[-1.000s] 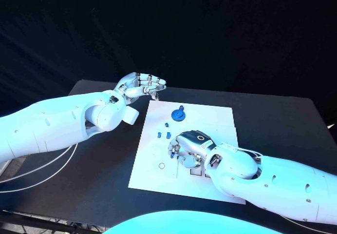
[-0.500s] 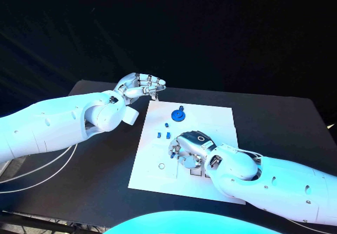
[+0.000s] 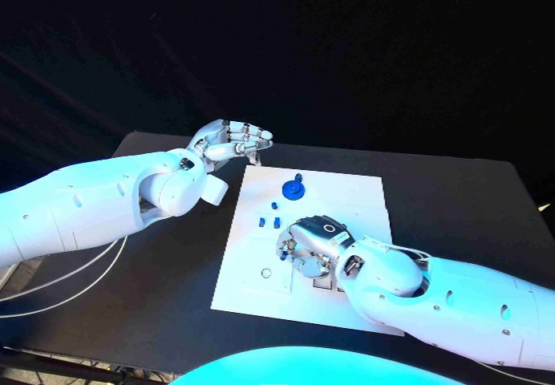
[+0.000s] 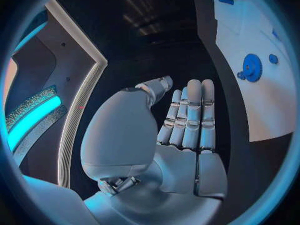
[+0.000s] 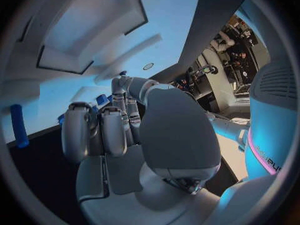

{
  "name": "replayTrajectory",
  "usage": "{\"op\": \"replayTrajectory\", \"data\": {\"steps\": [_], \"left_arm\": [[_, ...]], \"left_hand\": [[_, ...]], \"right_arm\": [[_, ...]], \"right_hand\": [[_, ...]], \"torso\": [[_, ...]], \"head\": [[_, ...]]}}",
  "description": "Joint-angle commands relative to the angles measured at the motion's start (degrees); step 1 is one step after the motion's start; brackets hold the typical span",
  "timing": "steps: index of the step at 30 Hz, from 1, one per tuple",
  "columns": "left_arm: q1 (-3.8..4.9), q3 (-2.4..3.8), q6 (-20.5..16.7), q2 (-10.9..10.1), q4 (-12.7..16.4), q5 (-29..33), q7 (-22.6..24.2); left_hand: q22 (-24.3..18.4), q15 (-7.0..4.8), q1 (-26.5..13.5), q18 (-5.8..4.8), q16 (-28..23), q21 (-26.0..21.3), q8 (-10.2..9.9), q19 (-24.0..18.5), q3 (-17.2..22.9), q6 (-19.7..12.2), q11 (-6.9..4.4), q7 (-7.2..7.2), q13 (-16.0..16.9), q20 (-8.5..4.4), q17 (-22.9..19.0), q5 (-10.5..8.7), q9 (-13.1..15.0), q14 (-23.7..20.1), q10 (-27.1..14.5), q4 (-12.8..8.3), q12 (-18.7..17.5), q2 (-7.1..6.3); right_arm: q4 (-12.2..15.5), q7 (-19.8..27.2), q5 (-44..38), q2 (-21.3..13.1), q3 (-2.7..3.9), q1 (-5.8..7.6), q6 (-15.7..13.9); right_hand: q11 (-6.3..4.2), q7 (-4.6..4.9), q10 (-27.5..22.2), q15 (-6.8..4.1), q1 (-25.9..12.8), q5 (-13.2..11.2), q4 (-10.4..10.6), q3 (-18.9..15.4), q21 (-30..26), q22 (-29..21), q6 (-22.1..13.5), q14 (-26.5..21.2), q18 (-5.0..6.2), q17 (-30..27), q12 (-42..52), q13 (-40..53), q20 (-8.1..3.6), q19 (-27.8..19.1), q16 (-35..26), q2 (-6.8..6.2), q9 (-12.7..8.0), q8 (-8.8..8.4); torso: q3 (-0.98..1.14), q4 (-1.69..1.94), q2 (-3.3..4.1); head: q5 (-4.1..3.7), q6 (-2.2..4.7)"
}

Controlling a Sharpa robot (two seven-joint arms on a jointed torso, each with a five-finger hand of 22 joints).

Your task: Assemble the parts on the task board

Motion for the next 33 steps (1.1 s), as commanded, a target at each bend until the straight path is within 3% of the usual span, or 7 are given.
{"op": "replayTrajectory", "data": {"steps": [1,15,20,21,25,33], "left_arm": [[0.04,0.04,0.91,0.10,0.10,0.08,0.37],[0.04,0.04,1.19,0.10,0.07,0.06,0.19],[0.04,0.04,1.64,0.10,0.11,0.24,-0.08],[0.04,0.04,1.69,0.10,0.12,0.26,-0.12],[0.04,0.04,1.80,0.10,0.09,0.30,-0.21],[0.04,0.03,2.26,0.04,-0.02,0.37,-0.30]], "left_hand": [[-0.05,0.31,0.09,0.79,-0.03,-0.21,-0.21,0.20,-0.18,-0.38,-0.01,1.04,0.08,0.17,0.09,0.27,0.08,-0.20,-0.40,-0.04,-0.20,0.61],[-0.08,0.33,0.11,0.78,-0.04,-0.26,-0.21,0.21,-0.22,-0.44,0.01,1.06,0.10,0.19,0.10,0.27,0.10,-0.25,-0.47,-0.05,-0.19,0.63],[-0.08,0.33,0.10,0.78,-0.04,-0.26,-0.21,0.21,-0.22,-0.44,0.01,1.06,0.10,0.19,0.10,0.27,0.10,-0.25,-0.48,-0.04,-0.19,0.63],[-0.09,0.34,0.09,0.78,-0.03,-0.27,-0.21,0.21,-0.24,-0.46,0.02,1.07,0.11,0.20,0.10,0.26,0.11,-0.26,-0.50,-0.03,-0.18,0.64],[-0.10,0.34,0.08,0.78,-0.03,-0.28,-0.21,0.21,-0.26,-0.47,0.02,1.07,0.11,0.20,0.10,0.25,0.11,-0.26,-0.52,-0.03,-0.18,0.62],[-0.12,0.36,0.03,0.78,-0.02,-0.31,-0.24,0.22,-0.33,-0.56,0.05,1.09,0.11,0.22,0.11,0.23,0.11,-0.27,-0.61,-0.01,-0.19,0.59]], "right_arm": [[0.12,-0.16,-0.88,0.27,-0.06,-0.07,3.64],[-0.27,0.07,-0.41,0.75,-0.45,-0.25,5.50],[-0.46,-0.06,0.20,0.65,-0.48,-0.27,4.47],[-0.50,-0.16,0.28,0.62,-0.48,-0.27,4.10],[-0.53,-0.54,0.45,0.45,-0.48,-0.27,2.61],[0.67,-1.83,0.52,-0.79,-0.47,-0.24,0.27]], "right_hand": [[-1.77,0.24,2.05,-0.48,-0.27,0.13,-0.28,-0.10,-0.07,11.54,0.25,2.52,-0.80,0.06,-0.10,0.05,-0.13,1.13,0.06,0.22,0.10,0.17],[-1.57,0.39,1.64,-0.24,-2.72,0.05,-0.22,-1.35,-0.36,11.42,-0.09,2.50,-0.74,-0.03,-1.11,0.03,0.12,0.91,0.13,-0.01,0.39,-0.10],[-0.55,1.24,-0.88,0.54,-4.87,0.51,0.50,-2.59,-2.41,10.86,-2.66,2.22,-0.38,-0.95,-3.17,-0.54,0.68,0.06,-0.37,-0.83,-0.04,-1.79],[0.08,1.73,-2.76,1.08,-5.61,0.29,0.88,-2.69,-4.07,10.41,-3.81,1.91,-0.11,-1.87,-4.25,-1.04,1.05,-0.60,-1.02,-1.42,-0.34,-2.59],[0.98,2.11,-6.95,1.83,-6.67,-0.57,1.54,-3.04,-8.83,9.11,-6.26,1.14,0.75,-4.42,-4.44,-2.40,1.86,-2.44,-2.77,-2.79,-0.95,-4.39],[1.18,2.15,-9.15,2.01,-7.16,-1.87,2.10,-4.40,-11.20,8.37,-7.61,0.67,1.17,-6.25,-3.74,-3.26,2.24,-3.15,-4.04,-3.42,-1.22,-5.43]], "torso": [[-0.03,0.02,0.01],[-0.03,0.00,-0.01],[-0.01,-0.01,0.00],[-0.01,-0.01,0.00],[0.02,-0.01,0.00],[0.03,-0.01,-0.04]], "head": [[-0.02,-0.02],[-0.13,-0.19],[-0.11,-0.19],[-0.11,-0.19],[-0.17,-0.01],[-0.34,0.19]]}}
